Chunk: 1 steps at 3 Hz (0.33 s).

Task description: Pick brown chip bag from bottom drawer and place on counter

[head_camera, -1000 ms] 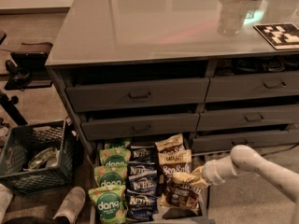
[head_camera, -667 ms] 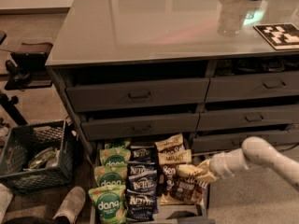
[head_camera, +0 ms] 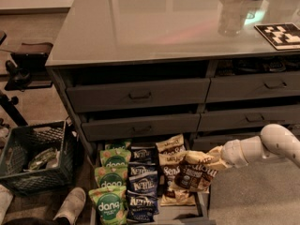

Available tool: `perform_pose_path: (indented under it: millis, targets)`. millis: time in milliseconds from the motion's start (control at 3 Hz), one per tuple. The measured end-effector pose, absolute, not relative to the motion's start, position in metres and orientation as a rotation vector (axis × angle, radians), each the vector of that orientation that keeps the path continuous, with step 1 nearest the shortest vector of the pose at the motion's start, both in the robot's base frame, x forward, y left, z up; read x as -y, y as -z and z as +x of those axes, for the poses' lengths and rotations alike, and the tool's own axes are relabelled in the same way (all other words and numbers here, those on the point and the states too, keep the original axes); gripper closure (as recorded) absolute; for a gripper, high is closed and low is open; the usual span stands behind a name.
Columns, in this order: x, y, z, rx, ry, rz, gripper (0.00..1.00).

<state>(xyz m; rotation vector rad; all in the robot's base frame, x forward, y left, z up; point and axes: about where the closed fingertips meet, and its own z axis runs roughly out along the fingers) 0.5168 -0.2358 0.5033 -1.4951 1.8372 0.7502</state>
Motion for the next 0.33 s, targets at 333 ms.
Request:
perform_pose_path:
  millis: [333]
  targets:
    - [0.2358,-0.5033,0.5168,-1.837,-0.750,-1.495,1.00]
